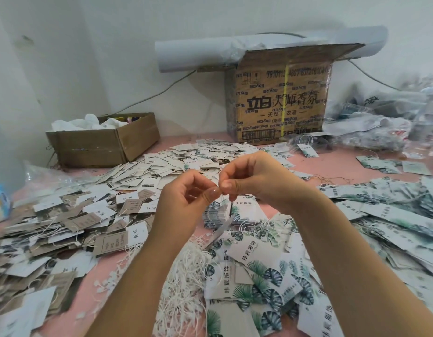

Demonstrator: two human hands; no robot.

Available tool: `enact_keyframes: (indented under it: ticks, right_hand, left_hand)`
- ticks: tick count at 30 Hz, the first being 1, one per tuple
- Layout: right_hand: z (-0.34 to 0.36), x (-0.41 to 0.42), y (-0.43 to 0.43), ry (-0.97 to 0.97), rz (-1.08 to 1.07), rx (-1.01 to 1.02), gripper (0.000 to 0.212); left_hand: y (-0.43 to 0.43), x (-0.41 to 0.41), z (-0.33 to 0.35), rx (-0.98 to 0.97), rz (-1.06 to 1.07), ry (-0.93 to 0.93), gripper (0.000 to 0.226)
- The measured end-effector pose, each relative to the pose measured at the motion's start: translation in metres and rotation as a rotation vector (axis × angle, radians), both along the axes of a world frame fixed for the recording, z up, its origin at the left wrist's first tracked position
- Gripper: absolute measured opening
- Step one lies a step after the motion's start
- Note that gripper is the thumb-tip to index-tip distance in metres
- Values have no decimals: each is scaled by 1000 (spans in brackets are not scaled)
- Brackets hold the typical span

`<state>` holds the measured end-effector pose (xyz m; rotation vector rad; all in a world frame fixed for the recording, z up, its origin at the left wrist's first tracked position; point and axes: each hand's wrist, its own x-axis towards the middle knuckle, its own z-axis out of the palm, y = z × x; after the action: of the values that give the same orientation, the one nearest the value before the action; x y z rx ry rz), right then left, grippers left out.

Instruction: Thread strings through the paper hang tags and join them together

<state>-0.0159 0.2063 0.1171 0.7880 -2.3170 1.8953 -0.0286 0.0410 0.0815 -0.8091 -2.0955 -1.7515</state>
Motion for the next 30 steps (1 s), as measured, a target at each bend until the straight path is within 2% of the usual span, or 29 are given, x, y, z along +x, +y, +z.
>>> enact_keyframes:
  ticks: [4, 8, 10, 11, 13, 15, 16, 18, 21, 25, 30]
  right_hand:
    - [0, -1, -2, -17, -25, 62, 15]
    - [0, -1, -9, -4, -69, 45, 21]
    - [1, -2, -12, 12, -115, -9, 22]
    - [2, -2, -13, 30, -149, -31, 22]
    - [3, -2, -12, 79, -220, -68, 22]
    - [5, -2, -11, 116, -260, -121, 20]
    - [5, -2, -10, 128, -268, -160, 19]
    - [6, -2, -8, 149, -288, -232, 19]
    - [5, -6, -1, 132, -367, -268, 20]
    - [-4, -10, 6, -33, -397, -122, 20]
    - [-12, -12, -1, -195, -209, 92, 20]
  left_hand:
    - [1, -1, 0, -65, 57, 26, 25]
    - [1, -4, -5, -257, 21, 50, 66]
    - [1, -3, -7, -361, -18, -4, 77]
    - [1, -3, -8, -392, -39, -40, 72]
    - [-1, -3, -9, -427, -51, -114, 48]
    - [-2, -5, -10, -467, 6, -113, 23]
    - [-2, -6, -10, -486, 56, -81, 18]
    - [-4, -8, -10, -468, 136, -34, 22]
    - [-5, -7, -5, -329, 129, -79, 17]
    - [-6, -4, 2, -94, 66, -136, 15]
    - [-8, -5, 2, 64, 104, -177, 15]
